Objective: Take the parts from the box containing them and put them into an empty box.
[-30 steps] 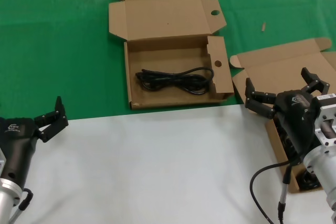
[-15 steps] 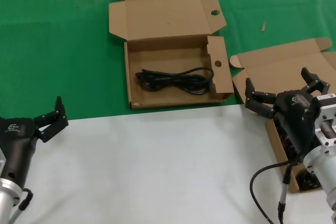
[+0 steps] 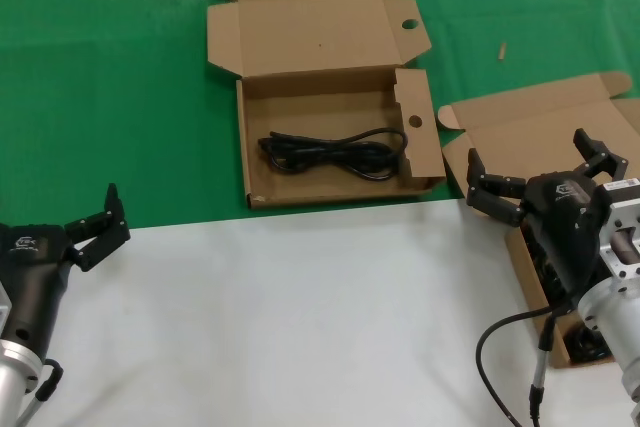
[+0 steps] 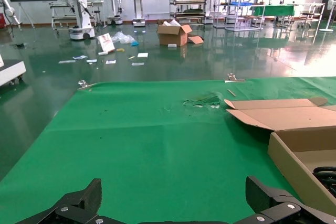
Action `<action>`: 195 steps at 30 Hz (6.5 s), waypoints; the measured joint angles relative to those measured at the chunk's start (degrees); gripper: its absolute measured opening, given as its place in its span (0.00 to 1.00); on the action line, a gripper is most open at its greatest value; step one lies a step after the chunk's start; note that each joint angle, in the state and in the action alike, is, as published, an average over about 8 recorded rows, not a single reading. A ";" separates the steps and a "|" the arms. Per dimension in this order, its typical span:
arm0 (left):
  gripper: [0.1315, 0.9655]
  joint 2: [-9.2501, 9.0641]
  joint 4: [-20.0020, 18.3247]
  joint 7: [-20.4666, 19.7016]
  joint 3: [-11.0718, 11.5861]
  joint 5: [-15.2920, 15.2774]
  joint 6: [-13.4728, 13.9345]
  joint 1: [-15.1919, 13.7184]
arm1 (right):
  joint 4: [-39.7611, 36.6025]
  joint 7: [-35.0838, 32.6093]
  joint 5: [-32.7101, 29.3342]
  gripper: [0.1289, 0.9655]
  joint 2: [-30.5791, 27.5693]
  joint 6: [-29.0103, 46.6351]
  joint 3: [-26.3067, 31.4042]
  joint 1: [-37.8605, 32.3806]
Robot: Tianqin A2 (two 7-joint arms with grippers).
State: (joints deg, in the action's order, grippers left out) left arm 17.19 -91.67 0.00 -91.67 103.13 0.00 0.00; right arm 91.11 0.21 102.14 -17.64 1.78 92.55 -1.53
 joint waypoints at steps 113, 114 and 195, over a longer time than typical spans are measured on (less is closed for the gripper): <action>1.00 0.00 0.00 0.03 0.00 0.00 0.00 0.00 | 0.00 0.00 0.00 1.00 0.00 0.00 0.00 0.00; 1.00 0.00 0.00 0.03 0.00 0.00 0.00 0.00 | 0.00 0.00 0.00 1.00 0.00 0.00 0.00 0.00; 1.00 0.00 0.00 0.00 0.00 0.00 0.00 0.00 | 0.00 0.00 0.00 1.00 0.00 0.00 0.00 0.00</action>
State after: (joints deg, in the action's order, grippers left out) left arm 17.19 -91.67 -0.01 -91.67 103.13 0.00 0.00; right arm 91.11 0.21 102.14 -17.64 1.78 92.55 -1.53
